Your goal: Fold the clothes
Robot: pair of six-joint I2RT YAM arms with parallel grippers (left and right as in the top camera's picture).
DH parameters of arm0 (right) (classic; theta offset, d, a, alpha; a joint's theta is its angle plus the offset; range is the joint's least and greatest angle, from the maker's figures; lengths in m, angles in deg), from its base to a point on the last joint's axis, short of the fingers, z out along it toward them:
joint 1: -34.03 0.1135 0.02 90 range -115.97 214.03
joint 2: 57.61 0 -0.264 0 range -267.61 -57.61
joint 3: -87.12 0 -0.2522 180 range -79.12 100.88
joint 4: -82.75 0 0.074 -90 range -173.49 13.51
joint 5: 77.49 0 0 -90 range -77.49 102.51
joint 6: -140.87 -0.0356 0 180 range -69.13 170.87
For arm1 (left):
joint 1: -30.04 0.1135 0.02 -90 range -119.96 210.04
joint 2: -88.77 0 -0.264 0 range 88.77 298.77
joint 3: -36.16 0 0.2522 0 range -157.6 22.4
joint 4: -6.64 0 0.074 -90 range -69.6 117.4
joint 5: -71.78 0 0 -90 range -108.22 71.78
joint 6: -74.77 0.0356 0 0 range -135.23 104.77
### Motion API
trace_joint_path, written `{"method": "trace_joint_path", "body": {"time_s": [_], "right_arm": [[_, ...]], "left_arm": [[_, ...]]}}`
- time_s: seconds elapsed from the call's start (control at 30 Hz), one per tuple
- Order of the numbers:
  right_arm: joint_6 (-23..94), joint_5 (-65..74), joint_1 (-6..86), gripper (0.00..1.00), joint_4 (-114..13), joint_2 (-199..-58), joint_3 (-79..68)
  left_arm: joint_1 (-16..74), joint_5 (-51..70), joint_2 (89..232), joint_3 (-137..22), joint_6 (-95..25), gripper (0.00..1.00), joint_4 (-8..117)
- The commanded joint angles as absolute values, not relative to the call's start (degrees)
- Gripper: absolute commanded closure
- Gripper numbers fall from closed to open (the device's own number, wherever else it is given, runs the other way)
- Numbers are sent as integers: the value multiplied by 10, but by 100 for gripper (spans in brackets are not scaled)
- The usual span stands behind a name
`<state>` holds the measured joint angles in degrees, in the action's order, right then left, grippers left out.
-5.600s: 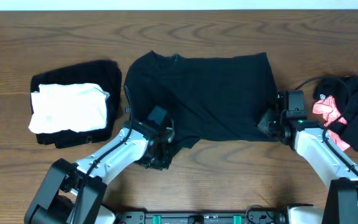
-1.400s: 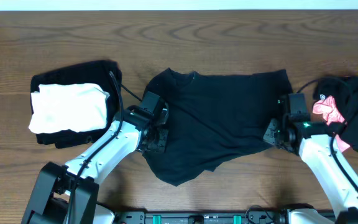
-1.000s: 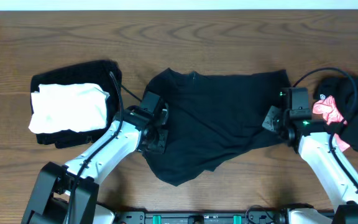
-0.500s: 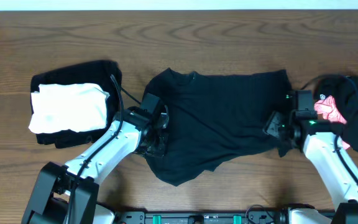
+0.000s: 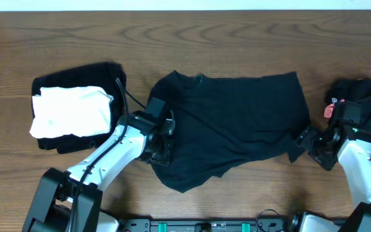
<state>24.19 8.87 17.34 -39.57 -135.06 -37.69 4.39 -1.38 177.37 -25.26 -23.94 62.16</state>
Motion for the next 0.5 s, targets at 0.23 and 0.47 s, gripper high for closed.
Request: {"method": "trace_joint_path", "body": {"time_s": [0.23,0.47], "right_arm": [[248,-47,194,18,-468,-1390,-437],[242,-74,194,39,-508,-1411,-455]], "left_arm": [[46,19,1726,-295,-227,60,636],[14,18,1647,-296,-252,60,656]]}}
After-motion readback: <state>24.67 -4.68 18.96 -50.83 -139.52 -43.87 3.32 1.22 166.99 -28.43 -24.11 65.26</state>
